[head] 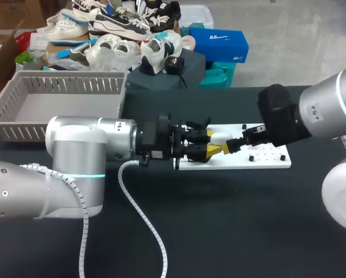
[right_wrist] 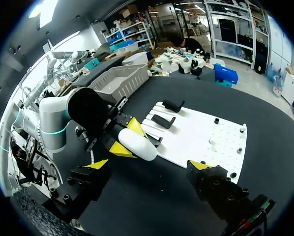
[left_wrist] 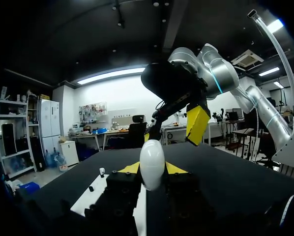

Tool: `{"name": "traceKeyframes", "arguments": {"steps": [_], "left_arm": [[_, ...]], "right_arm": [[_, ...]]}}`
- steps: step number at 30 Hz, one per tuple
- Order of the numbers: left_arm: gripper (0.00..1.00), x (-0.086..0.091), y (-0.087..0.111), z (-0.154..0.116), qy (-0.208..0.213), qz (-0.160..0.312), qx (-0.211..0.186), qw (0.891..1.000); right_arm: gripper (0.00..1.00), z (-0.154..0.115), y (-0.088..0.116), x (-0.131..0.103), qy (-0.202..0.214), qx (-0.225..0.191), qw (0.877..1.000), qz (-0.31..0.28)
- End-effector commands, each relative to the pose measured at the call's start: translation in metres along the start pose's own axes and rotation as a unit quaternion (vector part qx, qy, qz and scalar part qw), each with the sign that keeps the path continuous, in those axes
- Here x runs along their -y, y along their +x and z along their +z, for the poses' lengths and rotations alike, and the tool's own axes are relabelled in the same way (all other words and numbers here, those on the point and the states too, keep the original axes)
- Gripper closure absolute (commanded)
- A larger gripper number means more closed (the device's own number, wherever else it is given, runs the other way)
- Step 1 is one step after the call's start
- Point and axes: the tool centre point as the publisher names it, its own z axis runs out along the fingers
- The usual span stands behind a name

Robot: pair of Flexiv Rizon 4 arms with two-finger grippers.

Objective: Pick up each earbud case from the left stands, insert the matching earbuds, close the lid, and place the case in the box.

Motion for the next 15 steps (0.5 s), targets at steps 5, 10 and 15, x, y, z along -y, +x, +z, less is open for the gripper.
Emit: {"name": "traceKeyframes", "arguments": {"steps": [5, 10, 15], "left_arm": [[1.0, -0.0014, 0.0011, 0.0005, 0.001, 0.0, 0.001, 1.0], [1.0, -0.0014, 0.0011, 0.0005, 0.001, 0.0, 0.001, 1.0], [1.0, -0.0014, 0.0011, 0.0005, 0.001, 0.0, 0.001, 1.0]], "right_arm": [[0.0, 0.01, -0.0046, 0.006, 0.004, -0.006, 1.0, 0.005], [0.0, 0.0126, -0.0072, 0.0081, 0.006, -0.008, 1.0, 0.006], [0.0, 0.0146, -0.009, 0.0103, 0.008, -0.011, 1.0, 0.006]]}}
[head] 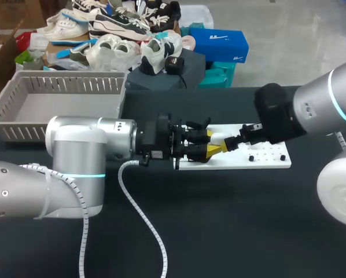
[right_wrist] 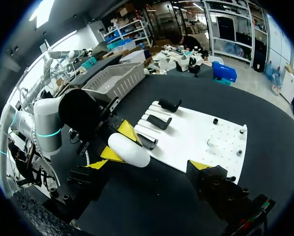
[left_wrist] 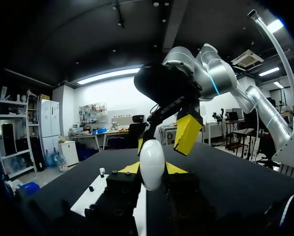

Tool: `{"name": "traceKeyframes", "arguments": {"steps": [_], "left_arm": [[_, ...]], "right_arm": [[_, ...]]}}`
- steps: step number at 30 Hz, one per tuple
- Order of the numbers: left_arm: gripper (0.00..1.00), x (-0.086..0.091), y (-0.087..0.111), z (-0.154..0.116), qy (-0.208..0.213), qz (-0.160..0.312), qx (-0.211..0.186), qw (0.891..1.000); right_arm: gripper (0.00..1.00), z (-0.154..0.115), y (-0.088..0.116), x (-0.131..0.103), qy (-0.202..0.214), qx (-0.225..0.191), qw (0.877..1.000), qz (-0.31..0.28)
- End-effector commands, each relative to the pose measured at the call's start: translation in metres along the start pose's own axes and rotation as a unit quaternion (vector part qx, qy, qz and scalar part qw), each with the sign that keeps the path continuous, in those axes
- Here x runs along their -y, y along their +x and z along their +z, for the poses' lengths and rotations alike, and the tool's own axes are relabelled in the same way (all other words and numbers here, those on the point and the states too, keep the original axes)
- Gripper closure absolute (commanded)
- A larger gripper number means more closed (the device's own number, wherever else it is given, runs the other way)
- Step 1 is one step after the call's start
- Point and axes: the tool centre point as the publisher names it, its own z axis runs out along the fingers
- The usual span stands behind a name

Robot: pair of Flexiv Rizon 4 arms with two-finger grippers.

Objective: Pick up each earbud case from the left stands, insert the matching earbuds, close the lid, and place the case in the box.

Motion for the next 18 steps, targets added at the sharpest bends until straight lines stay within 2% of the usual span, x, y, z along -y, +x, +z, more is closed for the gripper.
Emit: {"name": "traceKeyframes", "arguments": {"steps": [1, 18], "left_arm": [[1.0, -0.0013, 0.0011, 0.0004, 0.001, 0.0, 0.001, 1.0], [1.0, -0.0013, 0.0011, 0.0004, 0.001, 0.0, 0.001, 1.0]], "right_arm": [[0.0, 0.0034, -0.0041, 0.0011, 0.001, -0.004, 1.0, 0.001], [0.0, 0.0057, -0.0052, 0.0059, 0.01, -0.008, 1.0, 0.007]]}}
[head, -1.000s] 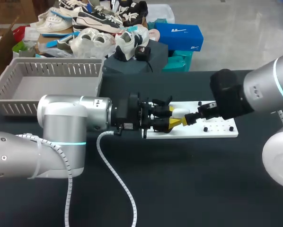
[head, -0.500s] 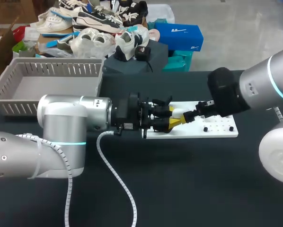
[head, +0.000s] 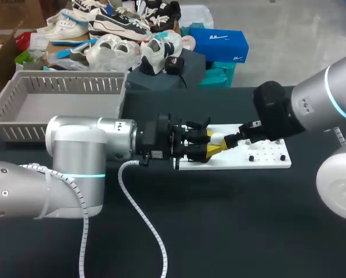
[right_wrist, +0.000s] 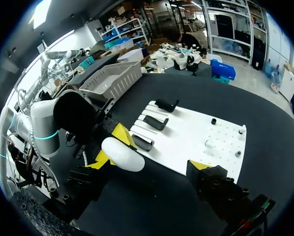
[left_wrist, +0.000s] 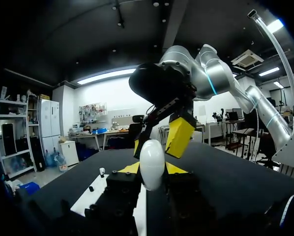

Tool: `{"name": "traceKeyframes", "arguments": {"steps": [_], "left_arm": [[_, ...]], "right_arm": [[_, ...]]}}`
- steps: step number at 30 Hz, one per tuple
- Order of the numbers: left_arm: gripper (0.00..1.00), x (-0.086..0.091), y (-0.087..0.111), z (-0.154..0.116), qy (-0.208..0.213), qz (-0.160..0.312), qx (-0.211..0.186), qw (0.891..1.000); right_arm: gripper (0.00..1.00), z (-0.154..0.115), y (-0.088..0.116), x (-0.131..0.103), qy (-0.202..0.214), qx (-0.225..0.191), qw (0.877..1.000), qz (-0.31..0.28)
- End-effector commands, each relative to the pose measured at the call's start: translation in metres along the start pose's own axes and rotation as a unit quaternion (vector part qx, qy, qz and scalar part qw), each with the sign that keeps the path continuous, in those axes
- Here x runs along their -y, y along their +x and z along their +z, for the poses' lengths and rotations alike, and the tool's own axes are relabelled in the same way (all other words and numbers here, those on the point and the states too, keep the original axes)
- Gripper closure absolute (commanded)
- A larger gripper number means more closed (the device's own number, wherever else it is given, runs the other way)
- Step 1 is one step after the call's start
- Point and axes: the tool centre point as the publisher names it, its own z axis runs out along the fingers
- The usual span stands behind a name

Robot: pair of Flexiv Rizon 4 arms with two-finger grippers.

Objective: Pick up each earbud case from the left stands, insert the matching earbuds, close the lid, and place the case in the box.

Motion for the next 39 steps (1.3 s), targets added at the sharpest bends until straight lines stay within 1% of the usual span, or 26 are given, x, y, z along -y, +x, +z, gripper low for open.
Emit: {"name": "traceKeyframes", "arguments": {"steps": [1, 14, 22, 29, 34, 36, 38, 39], "left_arm": [[1.0, -0.001, 0.001, 0.0, 0.001, 0.0, 0.001, 1.0], [1.0, -0.001, 0.001, 0.0, 0.001, 0.0, 0.001, 1.0], [1.0, -0.001, 0.001, 0.0, 0.001, 0.0, 0.001, 1.0], [1.0, -0.001, 0.001, 0.0, 0.001, 0.0, 0.001, 1.0], [1.0, -0.001, 0.001, 0.0, 0.001, 0.0, 0.001, 1.0], [1.0, -0.001, 0.001, 0.0, 0.001, 0.0, 0.001, 1.0], [1.0, -0.001, 0.001, 0.0, 0.001, 0.0, 0.001, 1.0], [1.0, -0.001, 0.001, 0.0, 0.001, 0.0, 0.001, 1.0]], "right_arm": [[0.0, 0.002, -0.001, -0.001, 0.006, 0.0, 1.0, 0.001], [0.0, 0.001, -0.005, 0.003, 0.014, -0.002, 1.0, 0.003], [0.0, -0.006, -0.015, 0.004, 0.021, 0.0, 1.0, -0.007], [0.0, -0.014, -0.03, 0.007, 0.035, 0.002, 0.999, -0.023], [0.0, -0.032, -0.039, 0.017, 0.068, 0.001, 0.997, -0.032], [0.0, -0.042, -0.042, 0.024, 0.095, -0.007, 0.995, -0.037], [0.0, -0.051, -0.043, 0.033, 0.111, -0.015, 0.993, -0.033], [0.0, -0.054, -0.043, 0.038, 0.13, -0.026, 0.99, -0.036]]}}
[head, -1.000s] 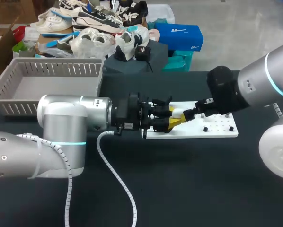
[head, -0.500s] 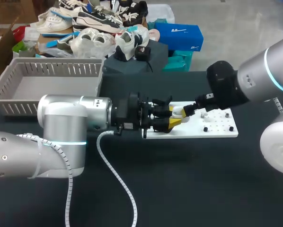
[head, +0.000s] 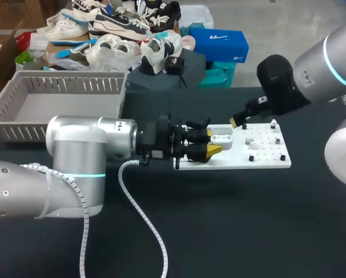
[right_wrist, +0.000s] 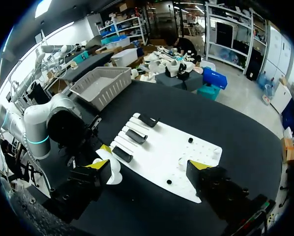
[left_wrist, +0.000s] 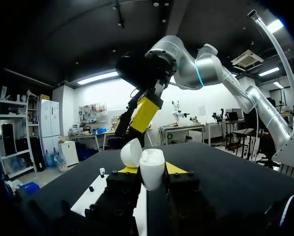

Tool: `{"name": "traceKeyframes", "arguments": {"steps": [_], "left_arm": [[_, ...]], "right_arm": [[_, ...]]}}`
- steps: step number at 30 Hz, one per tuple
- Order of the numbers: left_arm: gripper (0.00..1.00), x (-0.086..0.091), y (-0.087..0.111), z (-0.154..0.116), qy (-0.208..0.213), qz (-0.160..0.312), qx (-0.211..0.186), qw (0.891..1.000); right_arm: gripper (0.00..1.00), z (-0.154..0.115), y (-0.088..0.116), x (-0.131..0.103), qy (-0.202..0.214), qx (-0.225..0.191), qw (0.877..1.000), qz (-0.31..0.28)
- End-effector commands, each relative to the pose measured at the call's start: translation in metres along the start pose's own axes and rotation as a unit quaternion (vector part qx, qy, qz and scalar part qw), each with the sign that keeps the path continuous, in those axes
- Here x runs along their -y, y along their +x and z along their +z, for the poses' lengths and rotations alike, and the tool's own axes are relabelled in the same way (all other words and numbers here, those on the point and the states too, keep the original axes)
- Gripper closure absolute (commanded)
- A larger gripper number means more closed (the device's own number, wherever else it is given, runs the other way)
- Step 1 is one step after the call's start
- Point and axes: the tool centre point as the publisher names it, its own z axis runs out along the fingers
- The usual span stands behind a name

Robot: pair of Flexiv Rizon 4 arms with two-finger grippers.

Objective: Pick up each earbud case from the left stands, insert the matching earbuds, close the lid, and place the case in the box.

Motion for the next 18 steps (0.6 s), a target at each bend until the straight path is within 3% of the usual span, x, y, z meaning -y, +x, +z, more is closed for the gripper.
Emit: {"name": "traceKeyframes", "arguments": {"steps": [1, 10, 18], "left_arm": [[1.0, -0.001, 0.001, 0.0, 0.0, 0.0, 0.0, 1.0], [1.0, -0.001, 0.001, 0.0, 0.0, 0.0, 0.0, 1.0], [1.0, -0.001, 0.001, 0.0, 0.0, 0.0, 0.0, 1.0]], "right_arm": [[0.0, -0.025, 0.003, 0.016, 0.087, -0.031, 0.996, 0.0], [0.0, -0.019, 0.018, 0.062, 0.184, -0.131, 0.974, 0.002], [0.0, 0.009, 0.016, 0.09, 0.215, -0.185, 0.959, 0.001]]}}
